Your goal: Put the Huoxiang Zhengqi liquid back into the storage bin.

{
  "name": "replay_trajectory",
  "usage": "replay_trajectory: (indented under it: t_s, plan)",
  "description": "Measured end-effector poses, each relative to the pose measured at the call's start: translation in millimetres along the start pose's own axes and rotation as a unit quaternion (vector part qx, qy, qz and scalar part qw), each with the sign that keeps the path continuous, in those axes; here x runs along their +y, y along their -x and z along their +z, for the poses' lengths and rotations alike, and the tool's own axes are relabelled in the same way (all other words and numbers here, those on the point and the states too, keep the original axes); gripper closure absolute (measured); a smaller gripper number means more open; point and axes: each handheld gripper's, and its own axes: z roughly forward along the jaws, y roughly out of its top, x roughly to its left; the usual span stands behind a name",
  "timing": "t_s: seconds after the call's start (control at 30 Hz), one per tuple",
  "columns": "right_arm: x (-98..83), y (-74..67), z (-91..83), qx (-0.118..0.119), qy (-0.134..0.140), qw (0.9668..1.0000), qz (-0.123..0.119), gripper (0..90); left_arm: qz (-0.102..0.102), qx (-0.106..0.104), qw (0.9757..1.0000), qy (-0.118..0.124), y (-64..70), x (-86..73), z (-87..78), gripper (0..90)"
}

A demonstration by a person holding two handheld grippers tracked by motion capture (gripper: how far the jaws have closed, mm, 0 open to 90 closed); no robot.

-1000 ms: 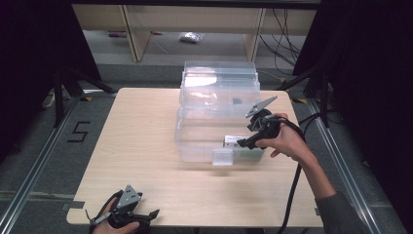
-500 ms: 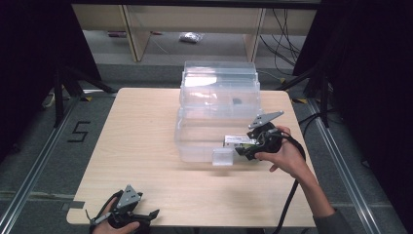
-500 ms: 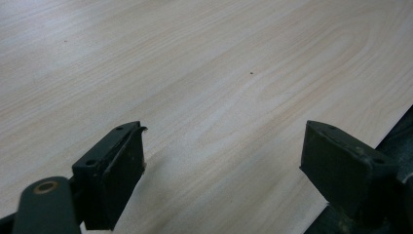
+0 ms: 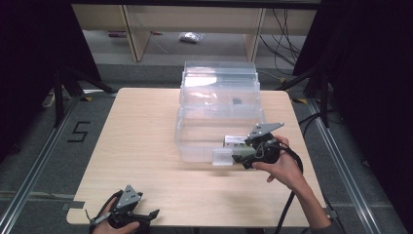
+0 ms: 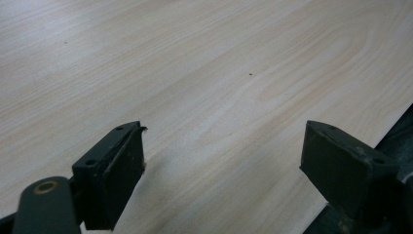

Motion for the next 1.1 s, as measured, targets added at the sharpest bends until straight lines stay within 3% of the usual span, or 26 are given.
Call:
replay_trajectory:
  t_s: [0.03,0.07,0.17,0.2,0.3,0.33,0.43,0.5,0.57,0.7,0.73,0.83,0.93,1.1]
  plan:
    - [0.1,0.7,0.1,0.001,0.003,1.0,-0.007,25.9,0.0,0.0,1.0,0.0,0.0,0.0,0.0,15.5]
    - [-0.6,-1.9,0.7,-0.005,0.006,1.0,0.003,25.9,-0.005,-0.002,1.0,0.001,0.8,-0.3,0.2,15.5]
    - [-0.6,-3.9,-0.2,0.0,0.0,1.0,0.008,25.8,0.004,-0.001,1.0,-0.004,-0.3,0.2,-0.6,15.5]
    - [-1.6,-5.3,0.4,-0.004,0.004,1.0,0.004,25.7,0.015,-0.003,0.9998,-0.011,-1.0,0.4,-2.4,15.5]
    - [-2.8,-7.3,0.6,-0.003,0.008,1.0,0.004,25.6,0.012,-0.002,0.9999,-0.009,-0.8,0.4,-2.3,15.5]
    - [-4.0,-10.2,-0.3,-0.002,0.002,0.9999,0.013,25.5,-0.002,-0.004,1.0,0.005,1.4,0.2,-0.5,15.5]
    - [-7.0,-11.0,1.8,-0.007,0.015,0.9999,0.004,25.4,-0.002,-0.005,1.0,0.004,1.3,0.2,-0.5,15.5]
    - [-8.4,-12.5,2.5,-0.008,0.018,0.9997,0.014,25.4,-0.003,-0.004,1.0,0.006,1.6,0.5,-0.4,15.5]
    - [-10.6,-14.3,3.3,-0.007,0.022,0.9995,0.02,24.6,0.013,-0.004,0.9999,-0.008,-0.3,0.6,-2.8,15.4]
    - [-14.2,-18.2,2.3,-0.009,0.03,0.9994,0.012,24.3,0.004,0.0,1.0,0.001,0.6,0.5,-2.1,15.5]
    - [-15.5,-21.6,1.9,-0.007,0.028,0.9993,0.024,24.0,0.01,-0.005,0.9999,-0.005,-0.1,0.6,-3.2,15.5]
    - [-19.5,-24.7,2.6,-0.008,0.037,0.9991,0.019,24.1,0.011,0.001,0.9999,-0.007,-0.6,0.7,-2.7,15.5]
    - [-24.6,-27.0,5.1,-0.009,0.036,0.9992,0.015,24.1,0.005,0.0,1.0,-0.005,0.4,0.5,-2.5,15.4]
    - [-34.7,-33.5,8.7,-0.012,0.03,0.999,0.029,24.0,0.009,0.001,0.9999,-0.009,-0.3,0.4,-2.9,15.5]
